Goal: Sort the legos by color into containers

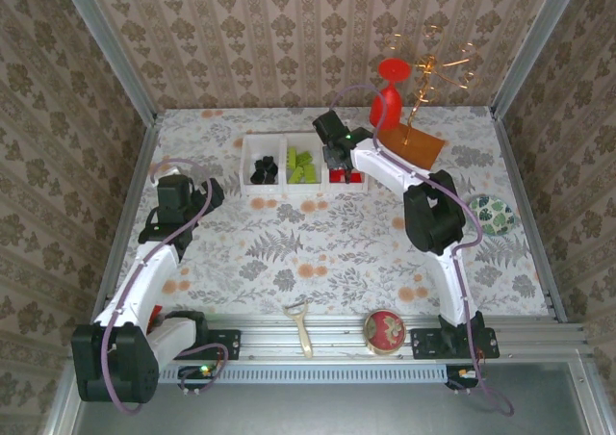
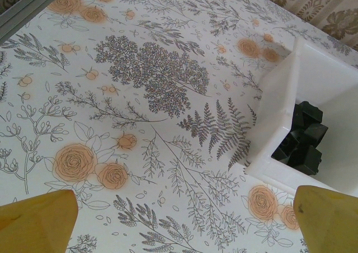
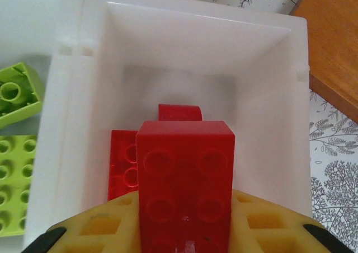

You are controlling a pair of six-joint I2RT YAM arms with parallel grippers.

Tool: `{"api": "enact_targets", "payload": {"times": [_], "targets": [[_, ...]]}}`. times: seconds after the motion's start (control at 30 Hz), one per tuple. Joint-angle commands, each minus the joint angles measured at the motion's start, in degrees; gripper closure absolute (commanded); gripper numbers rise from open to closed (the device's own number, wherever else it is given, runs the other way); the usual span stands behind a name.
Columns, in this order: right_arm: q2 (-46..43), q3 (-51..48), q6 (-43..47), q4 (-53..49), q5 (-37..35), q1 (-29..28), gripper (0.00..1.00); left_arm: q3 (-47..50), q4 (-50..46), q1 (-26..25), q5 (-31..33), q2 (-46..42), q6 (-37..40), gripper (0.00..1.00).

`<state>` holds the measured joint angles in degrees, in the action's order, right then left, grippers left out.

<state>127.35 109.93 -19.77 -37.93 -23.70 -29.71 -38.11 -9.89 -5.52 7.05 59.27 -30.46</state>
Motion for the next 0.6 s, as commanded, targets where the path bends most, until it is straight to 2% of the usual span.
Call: {"api": "enact_targets", "payload": {"times": [0.0,0.23,0.37,0.57], "targets": [[2.08,2.5,1.62,-1.81,-2.89,0.35,0.64,-0.01,-1.02,0.59,0.28,-1.08,-0.54,0.0],[2.44,1.56,1.32,-2.05,-4.02,0.53,0.55,0.03,-1.23,0.6,0.11,-1.25,-0.76,0.0],[1.82,0.56,0.99,-2.43,-5.14,0.53,0.46,0.23,-1.36,0.68,0.18,-1.26,-0.7,0.0],[-2.6,-3.42,0.57,-1.43,-4.66,0.45,0.43,-0.12,-1.84,0.77,0.47,-1.45,-0.14,0.0]]}}
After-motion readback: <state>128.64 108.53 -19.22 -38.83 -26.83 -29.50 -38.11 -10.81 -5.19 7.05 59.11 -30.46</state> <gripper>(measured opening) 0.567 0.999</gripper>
